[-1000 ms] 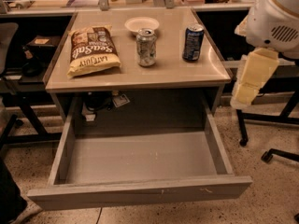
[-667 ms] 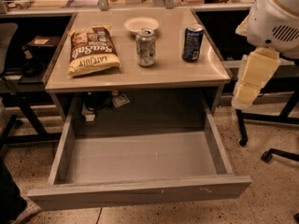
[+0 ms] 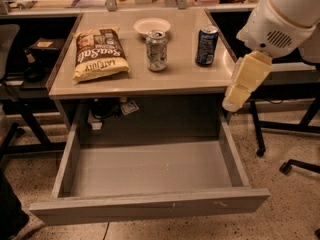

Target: Place 7up can into top drawer

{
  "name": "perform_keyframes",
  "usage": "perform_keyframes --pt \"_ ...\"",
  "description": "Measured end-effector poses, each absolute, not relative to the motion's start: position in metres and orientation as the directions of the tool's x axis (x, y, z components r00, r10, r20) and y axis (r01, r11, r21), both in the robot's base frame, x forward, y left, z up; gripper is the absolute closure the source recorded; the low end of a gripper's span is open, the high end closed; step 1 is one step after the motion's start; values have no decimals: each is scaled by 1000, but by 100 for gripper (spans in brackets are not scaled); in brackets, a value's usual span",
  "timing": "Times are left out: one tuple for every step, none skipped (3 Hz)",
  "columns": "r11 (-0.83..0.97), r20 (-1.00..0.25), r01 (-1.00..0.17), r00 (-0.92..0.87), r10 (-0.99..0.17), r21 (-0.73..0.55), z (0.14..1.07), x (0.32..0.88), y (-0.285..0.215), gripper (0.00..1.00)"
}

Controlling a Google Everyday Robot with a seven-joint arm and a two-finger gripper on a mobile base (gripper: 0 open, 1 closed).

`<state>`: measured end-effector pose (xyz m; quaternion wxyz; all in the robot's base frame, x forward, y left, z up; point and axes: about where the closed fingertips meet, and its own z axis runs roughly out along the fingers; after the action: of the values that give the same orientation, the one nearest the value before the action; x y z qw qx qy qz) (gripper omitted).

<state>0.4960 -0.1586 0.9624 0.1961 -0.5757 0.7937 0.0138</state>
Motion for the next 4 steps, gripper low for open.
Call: perform_keyframes --pt "359 -376 -919 -278 -884 -165 954 521 -135 0" --pt "361 -375 -918 -280 -884 -166 952 520 -133 0" --pt "417 -434 -897 -320 -842 -148 938 528 -127 0" --pt "477 -510 -872 -361 -780 -112 927 552 -113 0"
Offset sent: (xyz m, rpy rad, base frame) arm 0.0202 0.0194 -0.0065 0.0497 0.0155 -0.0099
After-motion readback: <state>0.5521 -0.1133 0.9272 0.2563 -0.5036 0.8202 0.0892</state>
